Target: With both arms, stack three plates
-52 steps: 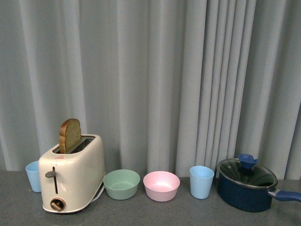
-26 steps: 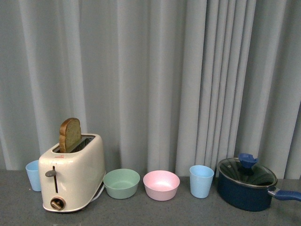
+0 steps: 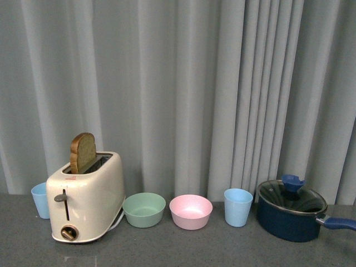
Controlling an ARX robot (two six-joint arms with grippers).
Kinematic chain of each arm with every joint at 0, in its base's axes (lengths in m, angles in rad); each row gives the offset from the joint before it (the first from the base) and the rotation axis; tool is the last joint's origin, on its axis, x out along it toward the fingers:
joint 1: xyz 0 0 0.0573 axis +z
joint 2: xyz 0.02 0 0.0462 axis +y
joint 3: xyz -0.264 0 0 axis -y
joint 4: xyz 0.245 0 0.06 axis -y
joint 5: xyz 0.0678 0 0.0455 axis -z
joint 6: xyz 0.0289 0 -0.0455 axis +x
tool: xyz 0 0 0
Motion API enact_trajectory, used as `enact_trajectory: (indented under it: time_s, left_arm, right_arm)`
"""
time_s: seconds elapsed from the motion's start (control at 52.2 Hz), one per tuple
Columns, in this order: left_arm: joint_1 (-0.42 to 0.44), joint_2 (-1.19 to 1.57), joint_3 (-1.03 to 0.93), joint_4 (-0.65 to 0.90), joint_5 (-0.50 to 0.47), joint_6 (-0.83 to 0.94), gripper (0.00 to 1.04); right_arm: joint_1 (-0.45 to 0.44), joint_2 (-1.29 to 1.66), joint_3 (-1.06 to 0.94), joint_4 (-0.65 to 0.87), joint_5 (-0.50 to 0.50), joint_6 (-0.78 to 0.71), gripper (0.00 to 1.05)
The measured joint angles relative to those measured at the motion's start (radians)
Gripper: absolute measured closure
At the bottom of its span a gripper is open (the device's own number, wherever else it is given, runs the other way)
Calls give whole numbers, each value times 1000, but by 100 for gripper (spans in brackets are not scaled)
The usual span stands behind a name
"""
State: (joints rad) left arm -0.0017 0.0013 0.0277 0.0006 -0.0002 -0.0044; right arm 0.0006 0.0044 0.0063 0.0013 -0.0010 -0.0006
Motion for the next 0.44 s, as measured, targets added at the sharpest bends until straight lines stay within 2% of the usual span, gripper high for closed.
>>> enact_trajectory:
  time_s: [0.44]
  left_arm:
    - [0,0,0,0,0,0,7]
  right_arm:
    - [0,0,0,0,0,0,7]
